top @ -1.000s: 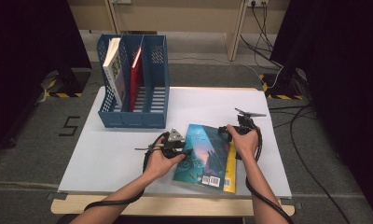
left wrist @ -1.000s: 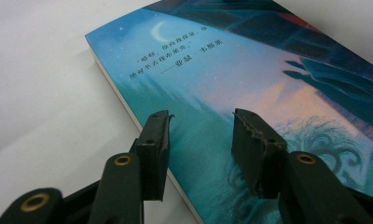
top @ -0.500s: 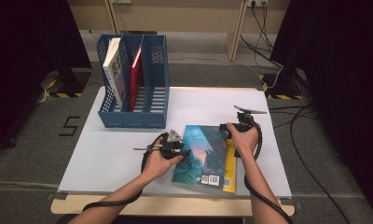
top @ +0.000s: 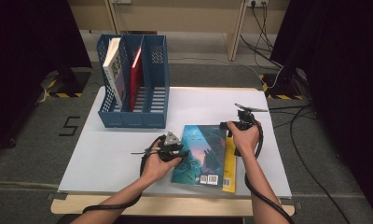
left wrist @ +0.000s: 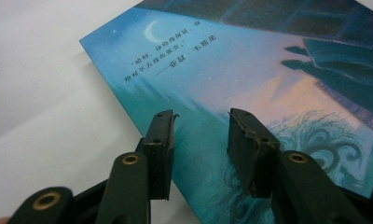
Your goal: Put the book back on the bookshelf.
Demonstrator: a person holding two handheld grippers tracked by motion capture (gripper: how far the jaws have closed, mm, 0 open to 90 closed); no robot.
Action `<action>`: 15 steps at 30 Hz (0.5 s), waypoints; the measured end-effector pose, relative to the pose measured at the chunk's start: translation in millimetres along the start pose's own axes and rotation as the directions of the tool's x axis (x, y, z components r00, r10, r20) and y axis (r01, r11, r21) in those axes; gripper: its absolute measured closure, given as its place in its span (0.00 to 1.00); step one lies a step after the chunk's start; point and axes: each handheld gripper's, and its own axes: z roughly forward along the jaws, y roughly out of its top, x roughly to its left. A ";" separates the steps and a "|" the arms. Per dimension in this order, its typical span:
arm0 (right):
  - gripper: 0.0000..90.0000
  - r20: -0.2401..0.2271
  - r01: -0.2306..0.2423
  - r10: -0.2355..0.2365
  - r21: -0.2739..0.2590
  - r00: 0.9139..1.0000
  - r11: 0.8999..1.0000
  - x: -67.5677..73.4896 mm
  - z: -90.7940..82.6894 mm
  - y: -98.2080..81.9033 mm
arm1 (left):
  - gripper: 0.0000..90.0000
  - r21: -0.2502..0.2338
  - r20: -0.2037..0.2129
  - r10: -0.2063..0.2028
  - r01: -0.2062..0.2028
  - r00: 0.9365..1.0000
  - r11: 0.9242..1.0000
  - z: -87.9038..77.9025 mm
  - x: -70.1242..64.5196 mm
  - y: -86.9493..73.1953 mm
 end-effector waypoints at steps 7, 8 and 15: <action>0.80 -0.042 0.019 -0.019 -0.004 0.999 1.000 13.4 -12.1 8.8 | 0.67 0.002 0.003 -0.023 0.023 1.000 1.000 -2.2 3.1 -2.5; 0.80 -0.048 0.028 -0.029 -0.009 0.998 1.000 15.5 -13.6 10.0 | 0.67 0.003 0.005 -0.029 0.029 1.000 1.000 -2.6 3.7 -2.8; 0.83 -0.081 0.036 -0.038 -0.025 0.996 0.999 31.6 -20.2 17.6 | 0.67 -0.006 0.001 -0.059 0.059 0.998 0.998 1.4 7.2 1.2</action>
